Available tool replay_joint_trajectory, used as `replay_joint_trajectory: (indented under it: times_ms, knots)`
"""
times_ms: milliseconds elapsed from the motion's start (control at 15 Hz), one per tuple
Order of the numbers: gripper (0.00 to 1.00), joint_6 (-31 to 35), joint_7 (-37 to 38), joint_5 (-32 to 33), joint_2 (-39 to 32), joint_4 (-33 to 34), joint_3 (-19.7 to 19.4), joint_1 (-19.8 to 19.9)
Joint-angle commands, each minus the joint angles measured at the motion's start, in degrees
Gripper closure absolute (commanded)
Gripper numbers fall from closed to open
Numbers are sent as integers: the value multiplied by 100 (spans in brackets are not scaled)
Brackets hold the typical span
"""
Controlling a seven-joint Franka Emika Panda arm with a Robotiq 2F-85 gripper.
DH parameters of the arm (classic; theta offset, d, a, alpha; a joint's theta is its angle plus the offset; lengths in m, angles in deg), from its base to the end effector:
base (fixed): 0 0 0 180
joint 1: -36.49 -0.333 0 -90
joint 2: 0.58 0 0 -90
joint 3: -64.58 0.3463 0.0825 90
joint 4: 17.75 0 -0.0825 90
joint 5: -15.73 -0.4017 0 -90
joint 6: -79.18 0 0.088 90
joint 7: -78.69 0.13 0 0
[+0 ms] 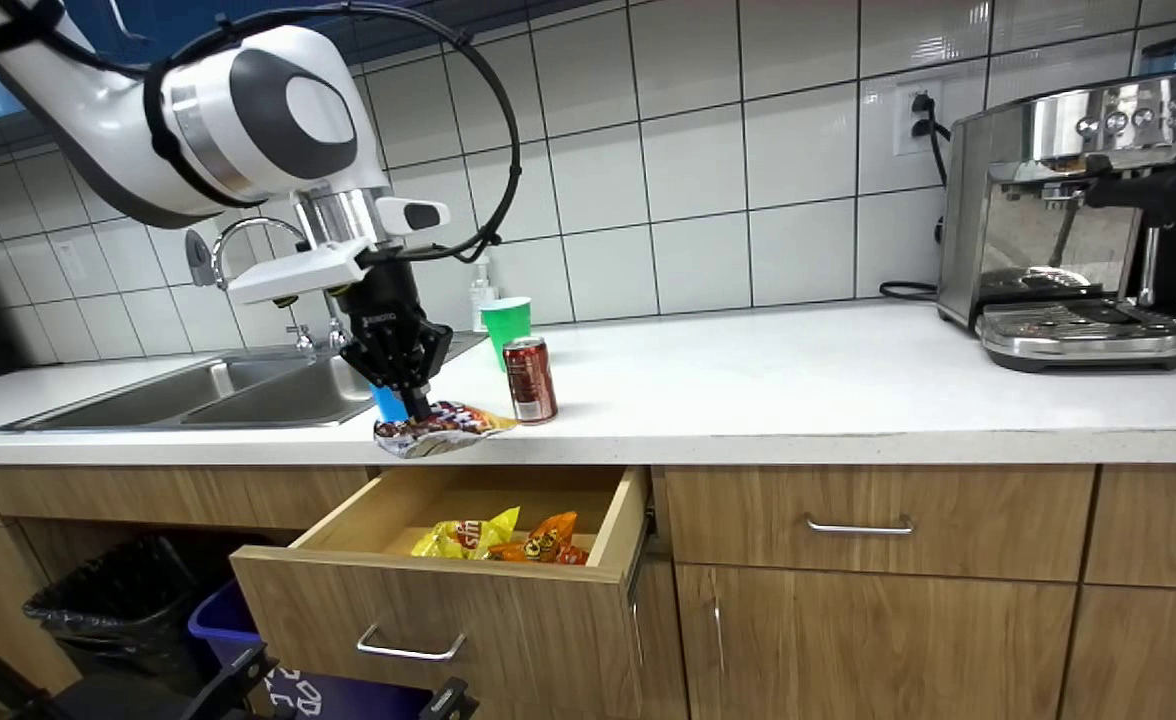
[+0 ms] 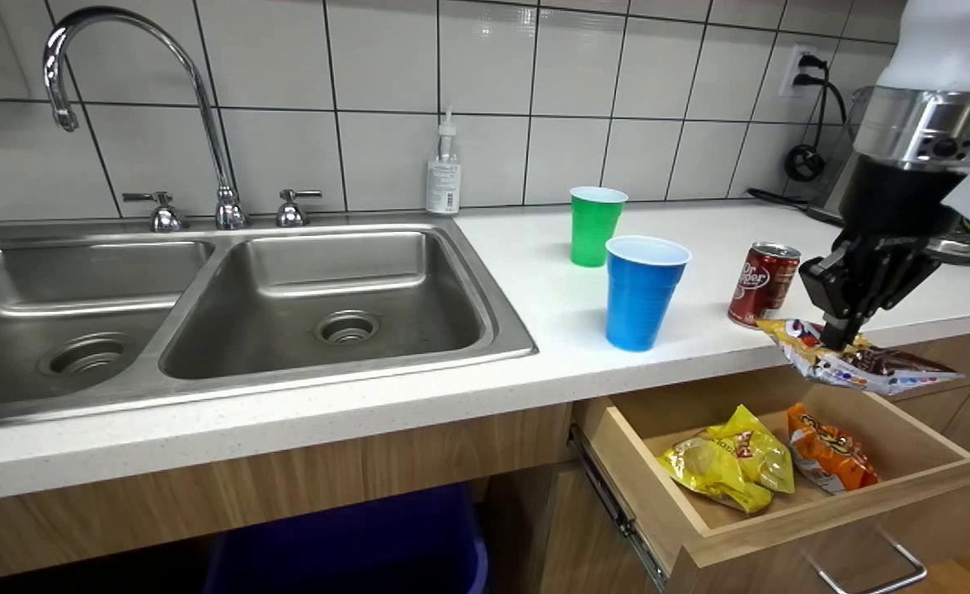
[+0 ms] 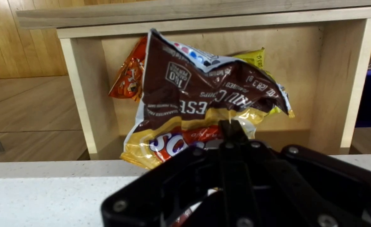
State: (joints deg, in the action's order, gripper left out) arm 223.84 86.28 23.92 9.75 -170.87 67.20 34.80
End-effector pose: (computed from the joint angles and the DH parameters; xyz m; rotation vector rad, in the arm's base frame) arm 0.4188 0.0304 0.2913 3.0508 0.0877 0.0631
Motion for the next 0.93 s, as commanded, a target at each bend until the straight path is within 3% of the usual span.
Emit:
replay_joint_trajectory:
  times_ms: [0,800,867]
  knots:
    - [100,312,270,-50,15,-209,180,-66]
    - [100,1447,503,-237,-625,-385,371,-309]
    - [74,1512,587,-196,-679,-372,375,-298]
